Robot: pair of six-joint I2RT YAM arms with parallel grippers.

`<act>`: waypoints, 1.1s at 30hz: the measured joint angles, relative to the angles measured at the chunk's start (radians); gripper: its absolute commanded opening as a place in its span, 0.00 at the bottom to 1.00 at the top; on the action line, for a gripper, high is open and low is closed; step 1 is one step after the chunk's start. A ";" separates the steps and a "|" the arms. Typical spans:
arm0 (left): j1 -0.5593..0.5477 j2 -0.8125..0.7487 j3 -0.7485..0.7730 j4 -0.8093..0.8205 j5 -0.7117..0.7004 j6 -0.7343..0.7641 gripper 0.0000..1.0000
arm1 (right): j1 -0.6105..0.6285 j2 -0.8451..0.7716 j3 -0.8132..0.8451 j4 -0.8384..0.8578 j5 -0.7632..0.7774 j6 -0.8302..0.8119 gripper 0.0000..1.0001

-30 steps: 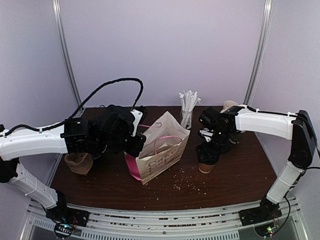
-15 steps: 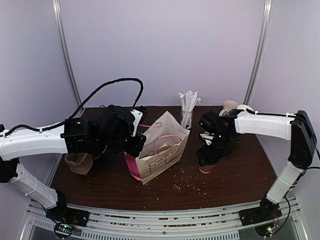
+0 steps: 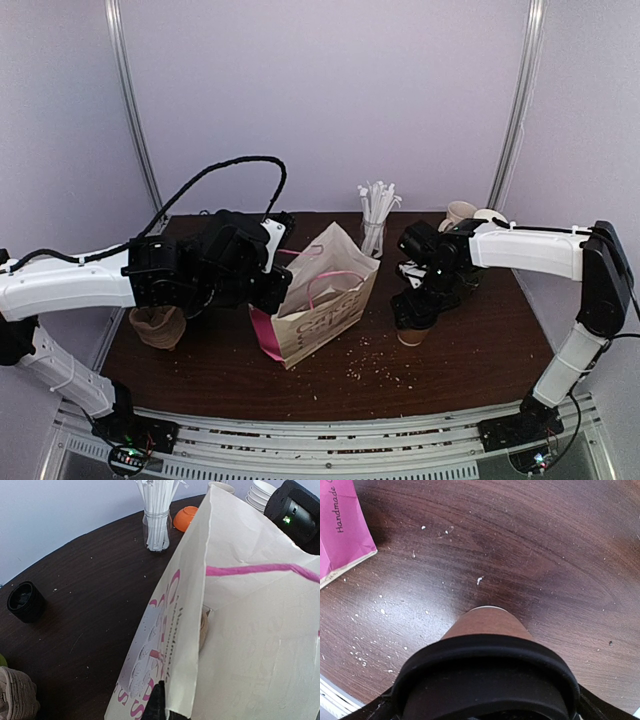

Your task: Pack the takeout coffee

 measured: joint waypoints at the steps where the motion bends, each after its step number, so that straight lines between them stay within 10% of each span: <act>1: 0.000 0.000 0.000 0.000 0.000 0.000 0.00 | 0.000 0.000 0.000 0.003 0.000 0.001 0.96; 22: 0.000 0.000 -0.003 0.005 -0.001 0.000 0.00 | 0.000 -0.075 0.003 -0.036 -0.003 0.010 0.86; 33: 0.000 0.003 0.016 -0.021 -0.013 0.002 0.00 | 0.007 -0.233 0.270 -0.208 0.001 0.026 0.84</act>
